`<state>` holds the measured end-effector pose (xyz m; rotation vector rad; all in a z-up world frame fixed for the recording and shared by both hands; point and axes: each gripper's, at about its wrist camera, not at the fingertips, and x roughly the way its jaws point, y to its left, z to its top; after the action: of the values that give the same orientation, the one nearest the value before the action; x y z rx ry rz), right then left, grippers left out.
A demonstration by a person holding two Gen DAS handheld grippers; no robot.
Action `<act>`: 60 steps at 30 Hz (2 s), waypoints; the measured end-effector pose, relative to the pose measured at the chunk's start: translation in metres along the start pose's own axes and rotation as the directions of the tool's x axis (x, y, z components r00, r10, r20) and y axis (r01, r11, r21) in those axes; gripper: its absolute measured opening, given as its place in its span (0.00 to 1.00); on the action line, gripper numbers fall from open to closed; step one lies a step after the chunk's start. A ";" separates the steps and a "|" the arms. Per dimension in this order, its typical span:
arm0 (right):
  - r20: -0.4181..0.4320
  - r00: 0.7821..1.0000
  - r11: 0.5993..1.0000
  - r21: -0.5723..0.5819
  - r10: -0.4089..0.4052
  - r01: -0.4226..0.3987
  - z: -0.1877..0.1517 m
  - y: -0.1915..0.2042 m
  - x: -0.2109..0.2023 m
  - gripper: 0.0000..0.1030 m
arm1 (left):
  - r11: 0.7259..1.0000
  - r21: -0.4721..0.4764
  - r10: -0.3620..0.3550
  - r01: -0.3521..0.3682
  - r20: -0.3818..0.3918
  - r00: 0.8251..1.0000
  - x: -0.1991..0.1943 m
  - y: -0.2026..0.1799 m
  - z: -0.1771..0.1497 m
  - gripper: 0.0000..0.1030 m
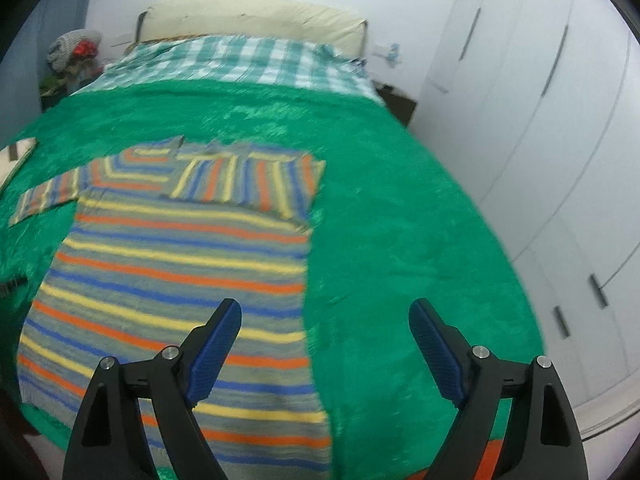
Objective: Fold small clothes
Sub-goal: 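Grasp a side edge of the striped sweater with the left gripper, then lift and fold the held side edge over the sweater body with the left gripper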
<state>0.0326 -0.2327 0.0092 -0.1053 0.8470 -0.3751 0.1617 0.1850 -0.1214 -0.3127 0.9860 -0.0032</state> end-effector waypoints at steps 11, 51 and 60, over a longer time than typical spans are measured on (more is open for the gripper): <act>-0.115 0.989 0.992 -0.079 0.088 -0.097 -0.046 0.033 0.036 0.83 | 0.938 -0.331 -0.117 0.102 -0.027 0.993 0.038 0.104 0.145 0.77; -0.176 0.970 0.983 -0.041 0.168 -0.178 -0.073 0.022 0.067 0.83 | 0.950 0.257 -0.146 0.177 -0.132 0.980 0.097 -0.213 0.193 0.67; -0.165 0.971 0.977 -0.096 0.174 -0.191 -0.074 0.039 0.061 0.83 | 0.882 0.465 -0.036 0.074 -0.090 0.995 0.115 -0.189 0.125 0.74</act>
<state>0.0248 -0.2147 -0.0918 -0.1012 1.0245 -0.1638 0.3539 0.0198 -0.1021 0.1082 1.0213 -0.3055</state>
